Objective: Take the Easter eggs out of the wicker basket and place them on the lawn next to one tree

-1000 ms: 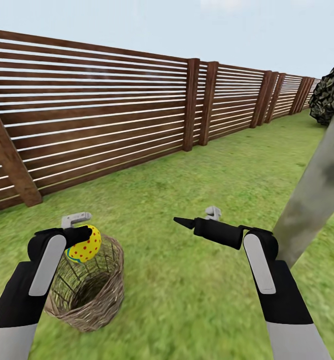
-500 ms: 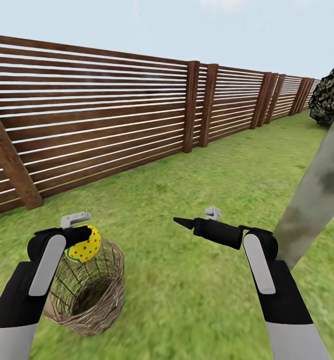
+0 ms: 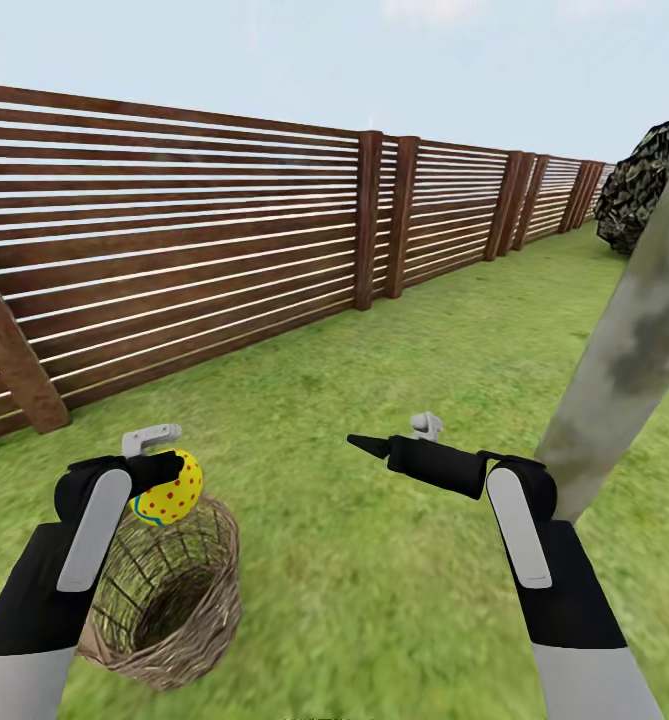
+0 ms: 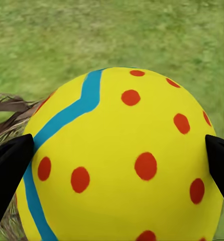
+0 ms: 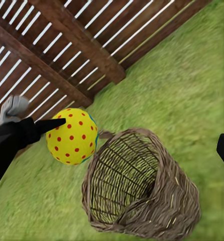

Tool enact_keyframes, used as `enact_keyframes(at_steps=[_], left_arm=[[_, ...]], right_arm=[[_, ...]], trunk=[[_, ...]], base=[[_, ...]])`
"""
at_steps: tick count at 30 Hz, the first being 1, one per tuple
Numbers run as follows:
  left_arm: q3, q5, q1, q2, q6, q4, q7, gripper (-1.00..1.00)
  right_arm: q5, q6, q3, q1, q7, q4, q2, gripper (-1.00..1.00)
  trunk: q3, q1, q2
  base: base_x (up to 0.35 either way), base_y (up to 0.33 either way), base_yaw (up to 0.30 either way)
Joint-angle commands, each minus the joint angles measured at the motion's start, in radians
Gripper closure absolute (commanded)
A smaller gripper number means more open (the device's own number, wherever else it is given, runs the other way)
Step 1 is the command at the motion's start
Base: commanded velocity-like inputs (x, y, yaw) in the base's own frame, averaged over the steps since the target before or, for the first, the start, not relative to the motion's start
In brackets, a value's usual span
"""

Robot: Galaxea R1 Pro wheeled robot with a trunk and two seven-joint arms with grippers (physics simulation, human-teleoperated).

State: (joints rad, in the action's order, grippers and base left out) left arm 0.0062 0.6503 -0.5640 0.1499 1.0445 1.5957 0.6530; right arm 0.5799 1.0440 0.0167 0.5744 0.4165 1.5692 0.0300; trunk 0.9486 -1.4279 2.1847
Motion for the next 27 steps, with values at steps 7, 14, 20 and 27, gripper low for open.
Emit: enact_keyframes(at_steps=[7,14,20,27], left_arm=[[-0.001,0.011,0.0,0.0,0.003,0.001,0.01,1.0],[-0.003,0.011,0.0,0.0,0.003,0.001,0.01,1.0],[-0.003,0.011,0.0,0.0,0.003,0.001,0.01,1.0],[-0.005,0.011,0.0,0.0,0.003,0.001,0.01,1.0]], right_arm=[[-0.011,0.003,0.0,0.001,0.01,0.0,0.001,-1.0],[-0.011,0.003,-0.001,-0.001,0.007,-0.001,0.001,-1.0],[-0.011,0.003,0.0,-0.004,0.007,-0.002,0.001,-1.0],[-0.01,0.003,-0.001,-0.005,0.01,-0.002,0.001,-1.0]], trunk=[[-0.028,0.027,-0.049],[-0.058,0.054,-0.098],[-0.083,0.077,-0.14],[-0.112,0.104,-0.189]], base=[[-0.146,0.0,-0.21],[-0.015,0.0,-0.212],[-0.001,0.0,-0.212],[0.0,0.0,-0.188]])
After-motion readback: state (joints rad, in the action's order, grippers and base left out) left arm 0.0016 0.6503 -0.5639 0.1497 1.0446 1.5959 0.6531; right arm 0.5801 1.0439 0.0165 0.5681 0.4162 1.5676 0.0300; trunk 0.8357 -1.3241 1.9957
